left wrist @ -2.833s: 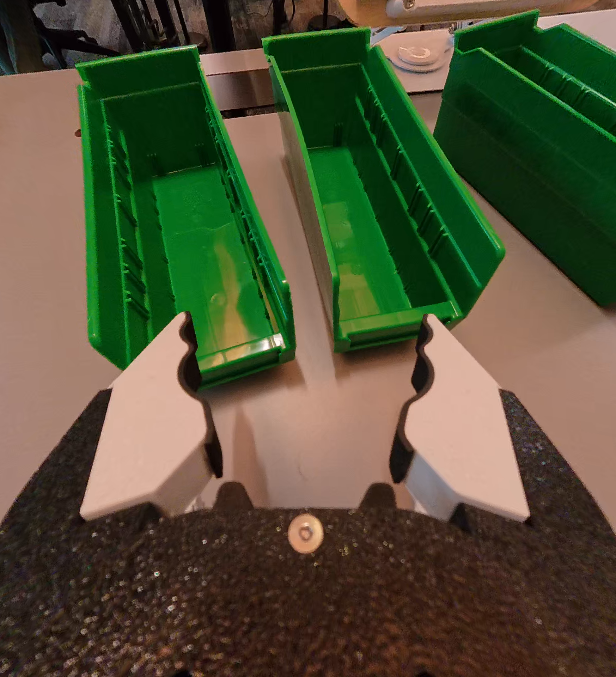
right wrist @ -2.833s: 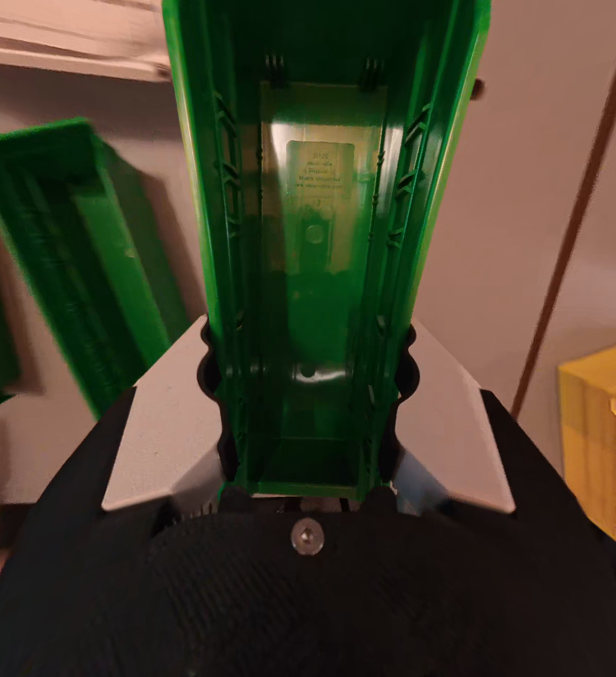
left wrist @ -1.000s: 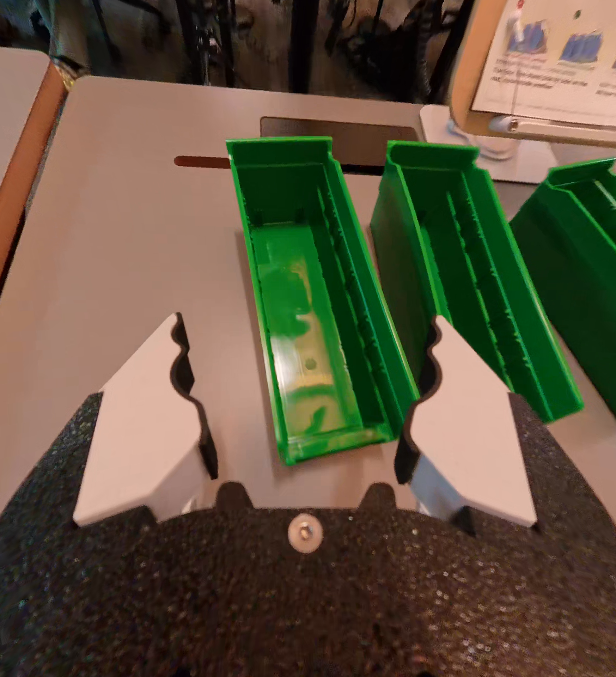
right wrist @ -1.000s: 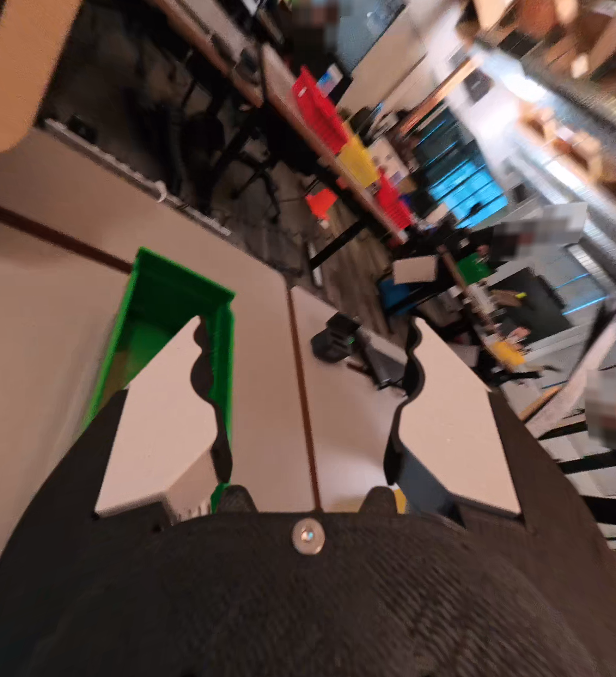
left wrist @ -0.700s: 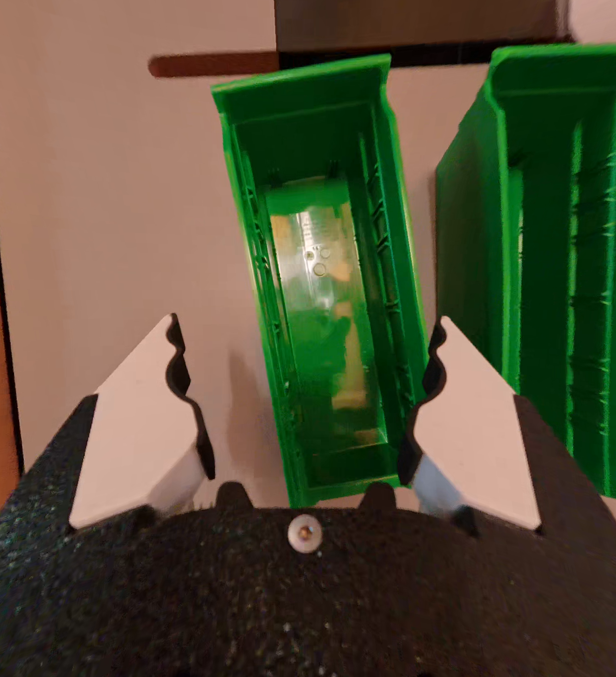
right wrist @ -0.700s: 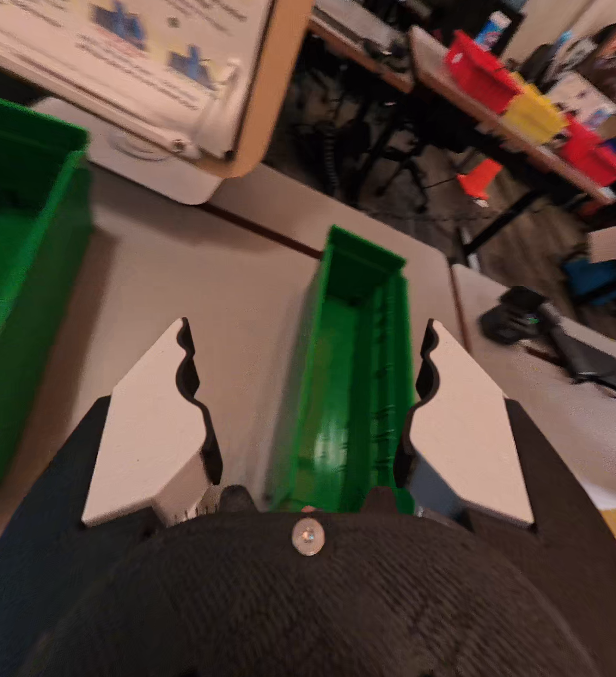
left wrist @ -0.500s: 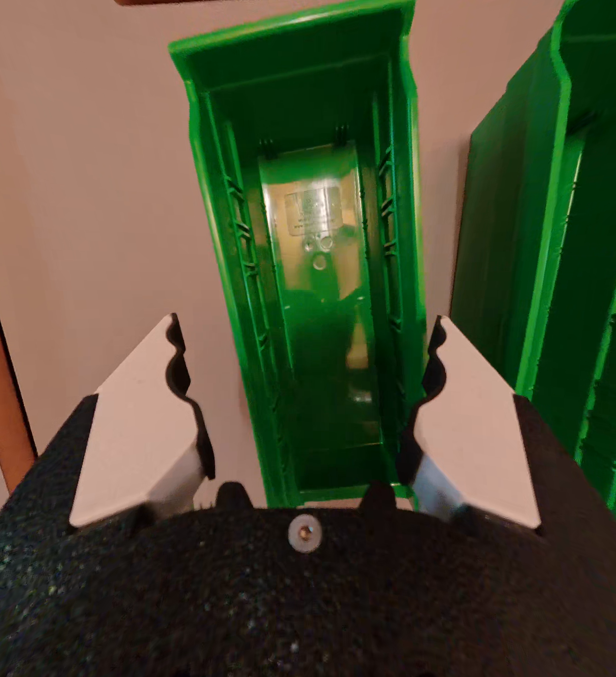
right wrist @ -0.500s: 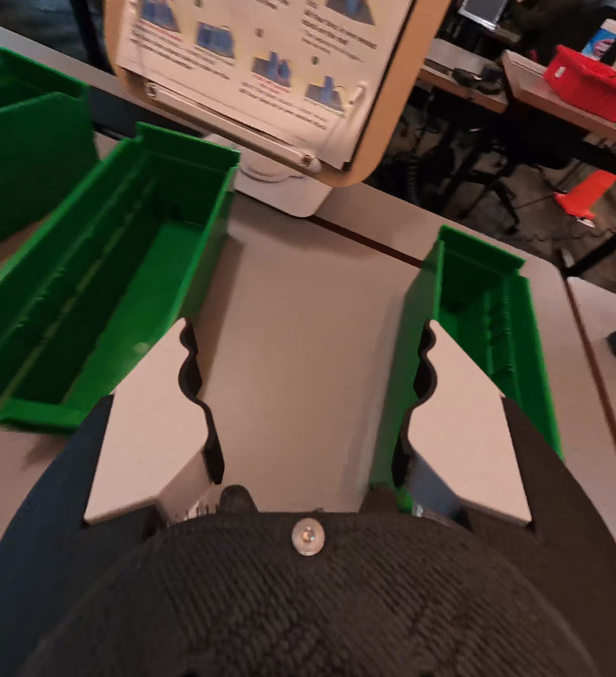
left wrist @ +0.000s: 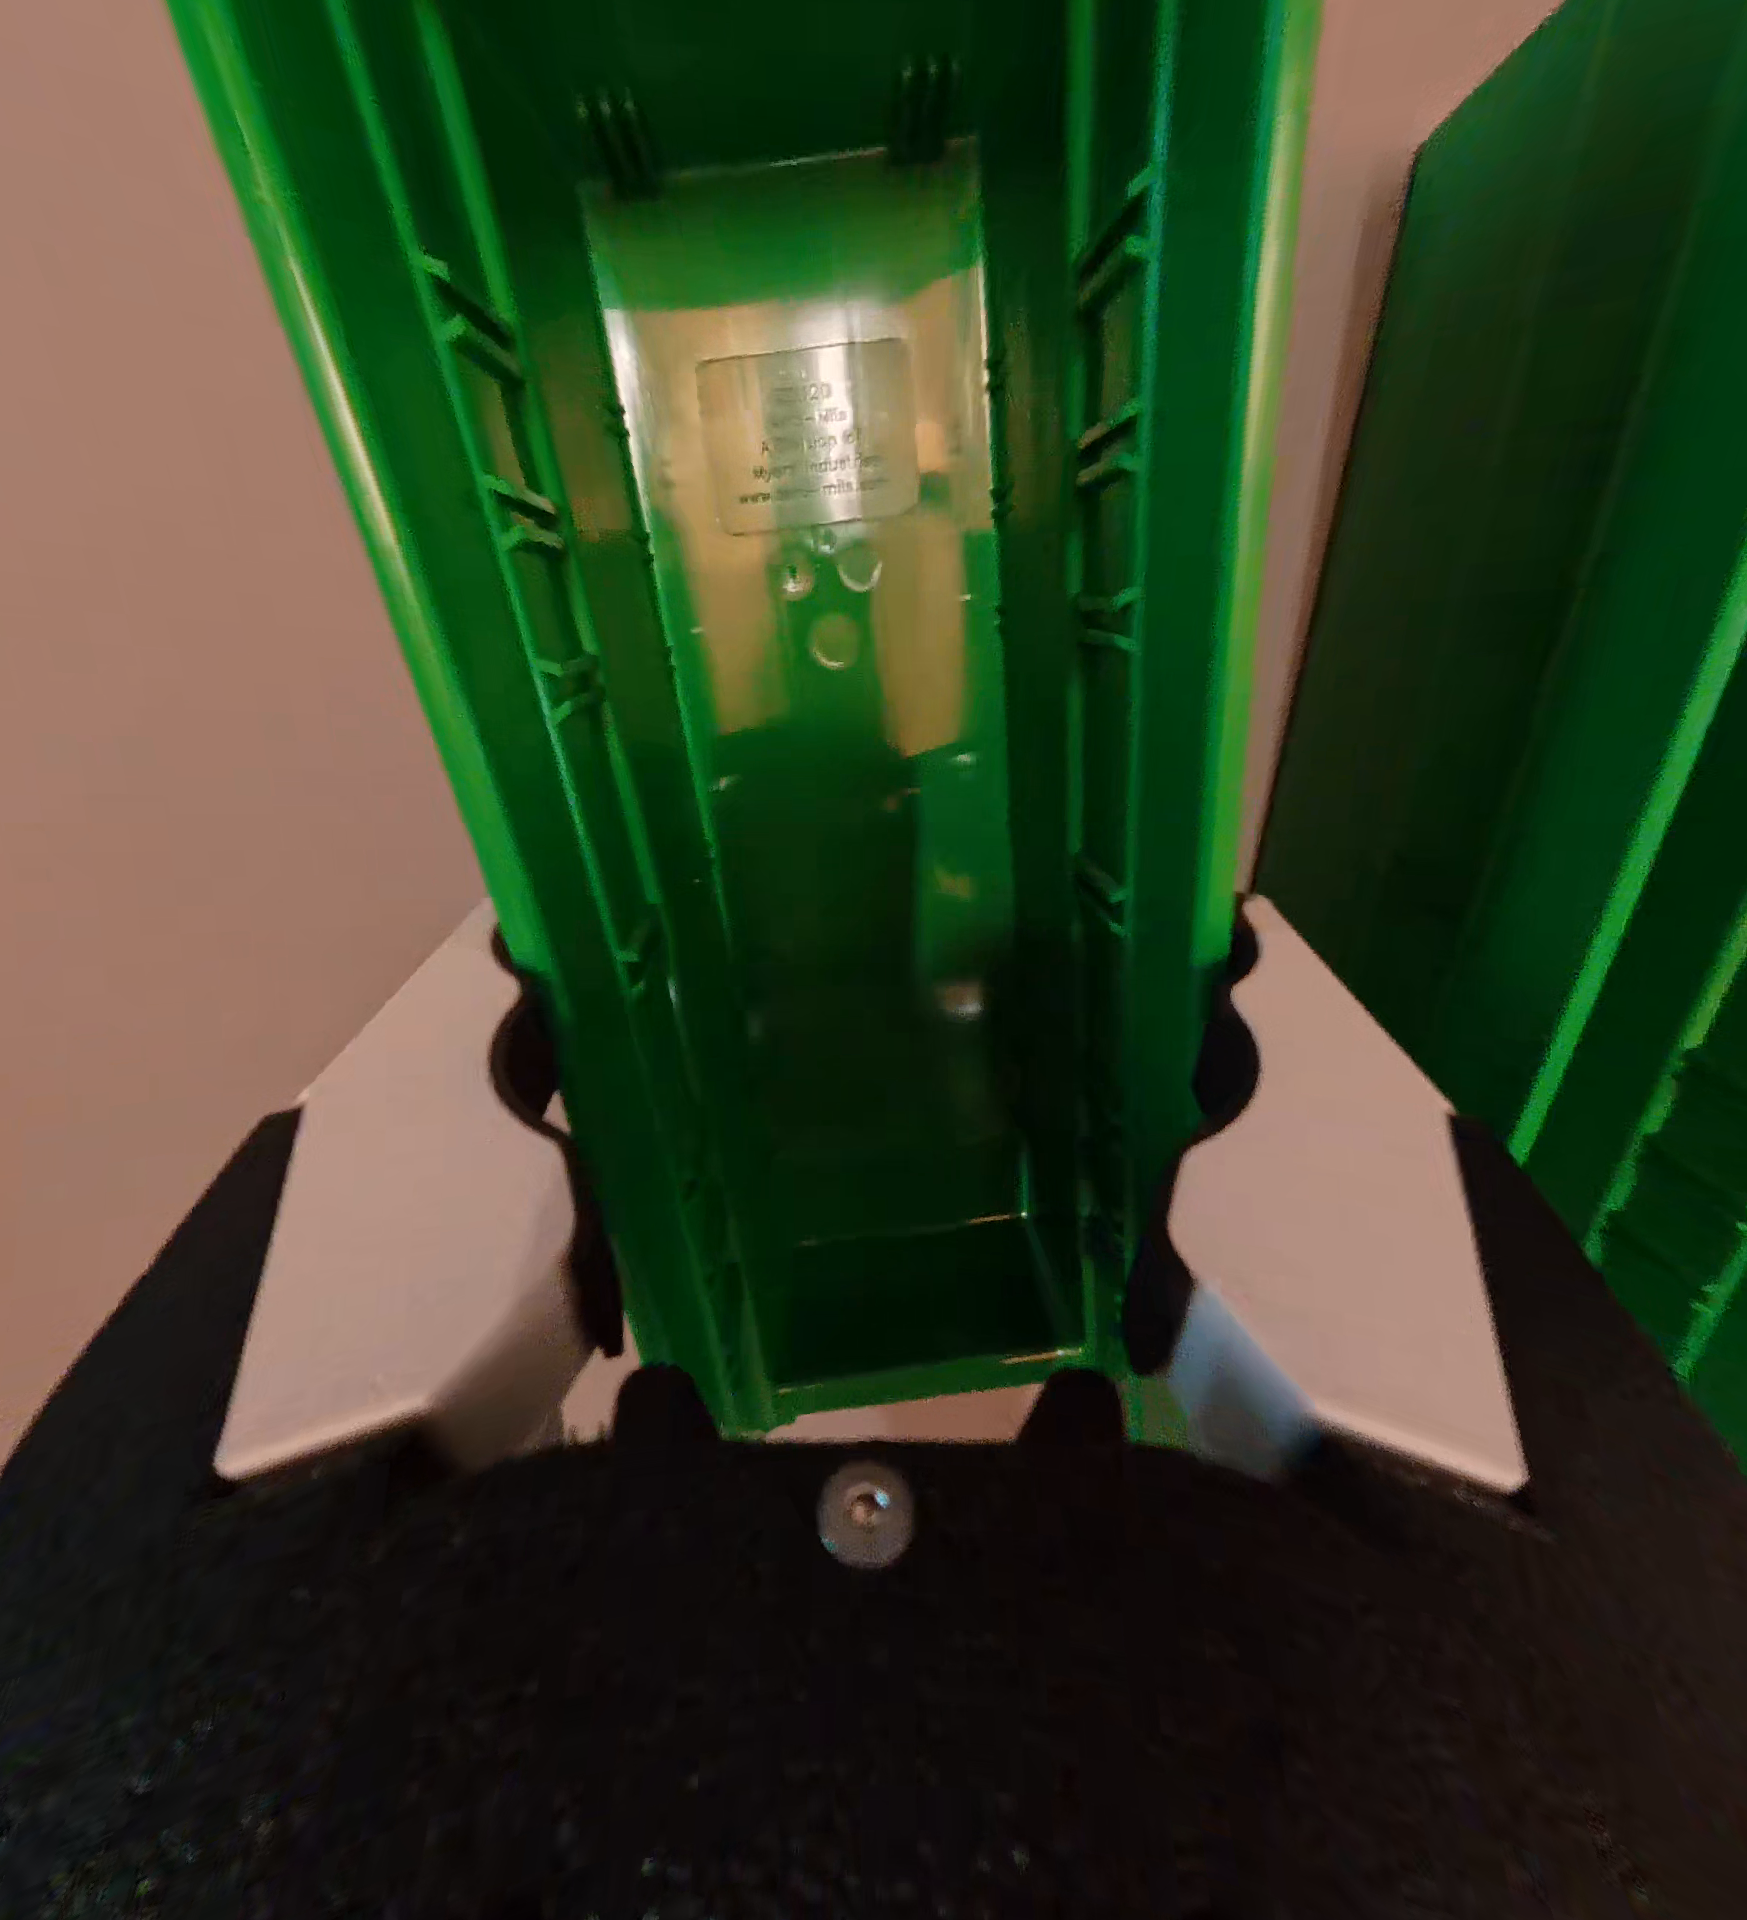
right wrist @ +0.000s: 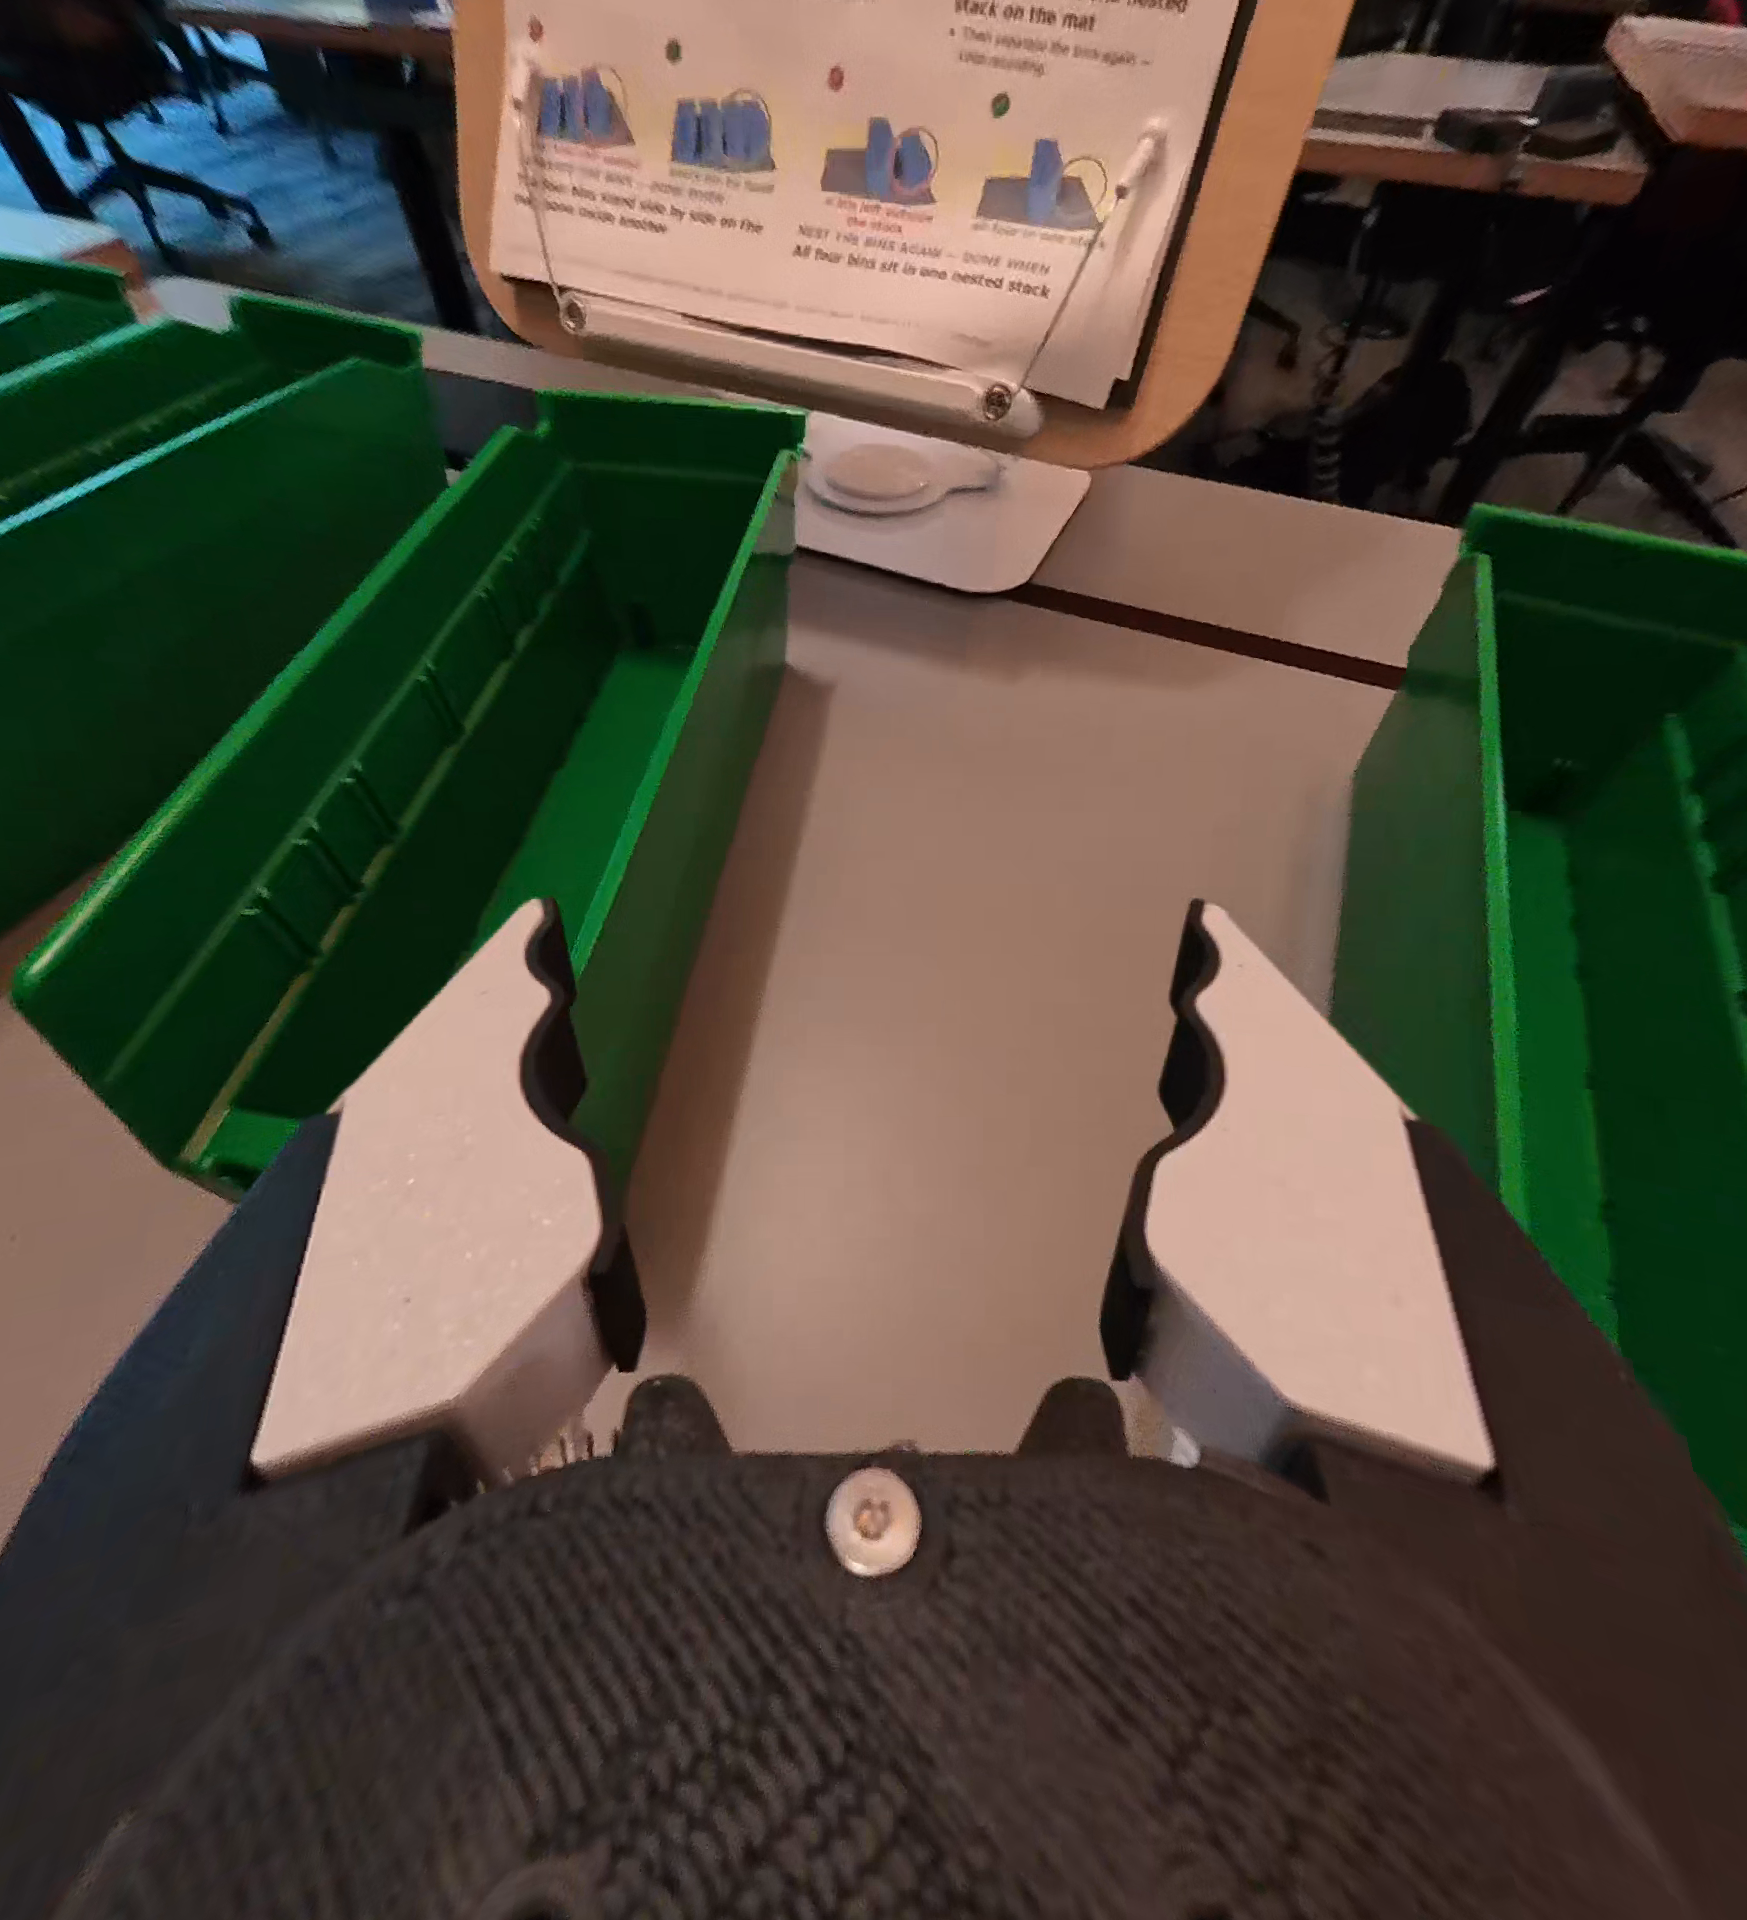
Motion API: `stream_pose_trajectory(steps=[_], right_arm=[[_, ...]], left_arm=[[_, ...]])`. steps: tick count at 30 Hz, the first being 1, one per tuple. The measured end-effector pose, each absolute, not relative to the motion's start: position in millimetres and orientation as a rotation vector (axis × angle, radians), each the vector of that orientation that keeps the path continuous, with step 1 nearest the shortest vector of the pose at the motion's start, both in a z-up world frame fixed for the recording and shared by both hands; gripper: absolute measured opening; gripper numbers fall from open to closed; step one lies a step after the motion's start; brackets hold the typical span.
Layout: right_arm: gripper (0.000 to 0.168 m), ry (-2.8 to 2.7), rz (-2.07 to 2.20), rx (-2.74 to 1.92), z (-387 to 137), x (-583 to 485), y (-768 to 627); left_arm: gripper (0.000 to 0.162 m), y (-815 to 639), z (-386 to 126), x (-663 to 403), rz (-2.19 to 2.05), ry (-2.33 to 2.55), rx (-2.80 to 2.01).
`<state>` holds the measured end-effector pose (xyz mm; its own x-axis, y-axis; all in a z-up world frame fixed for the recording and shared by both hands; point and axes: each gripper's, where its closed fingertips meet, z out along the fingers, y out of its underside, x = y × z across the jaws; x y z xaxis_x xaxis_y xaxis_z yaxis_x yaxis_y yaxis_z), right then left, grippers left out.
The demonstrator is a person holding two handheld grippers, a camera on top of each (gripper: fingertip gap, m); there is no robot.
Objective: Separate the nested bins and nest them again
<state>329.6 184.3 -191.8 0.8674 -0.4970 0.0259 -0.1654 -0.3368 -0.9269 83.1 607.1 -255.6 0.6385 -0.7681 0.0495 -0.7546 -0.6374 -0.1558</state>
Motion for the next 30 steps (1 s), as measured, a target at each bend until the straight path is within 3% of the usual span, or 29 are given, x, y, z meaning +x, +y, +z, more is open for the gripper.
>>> stream_pose_trajectory(steps=[9, 16, 30], right_arm=[[0.116, 0.506, -0.430, -1.797, -172.9, 328.7, 182.7], [0.117, 0.449, -0.420, -1.830, -174.7, 319.6, 191.1], [0.117, 0.438, -0.349, -1.828, -171.0, 316.3, 190.1]], left_arm=[[0.097, 616.5, -249.5, 89.9, -0.198, 1.252, -2.677], [0.096, 618.8, -231.3, 82.9, -0.134, 1.272, -2.681], [0.095, 560.6, -108.5, 142.0, -0.266, 1.397, -2.603]])
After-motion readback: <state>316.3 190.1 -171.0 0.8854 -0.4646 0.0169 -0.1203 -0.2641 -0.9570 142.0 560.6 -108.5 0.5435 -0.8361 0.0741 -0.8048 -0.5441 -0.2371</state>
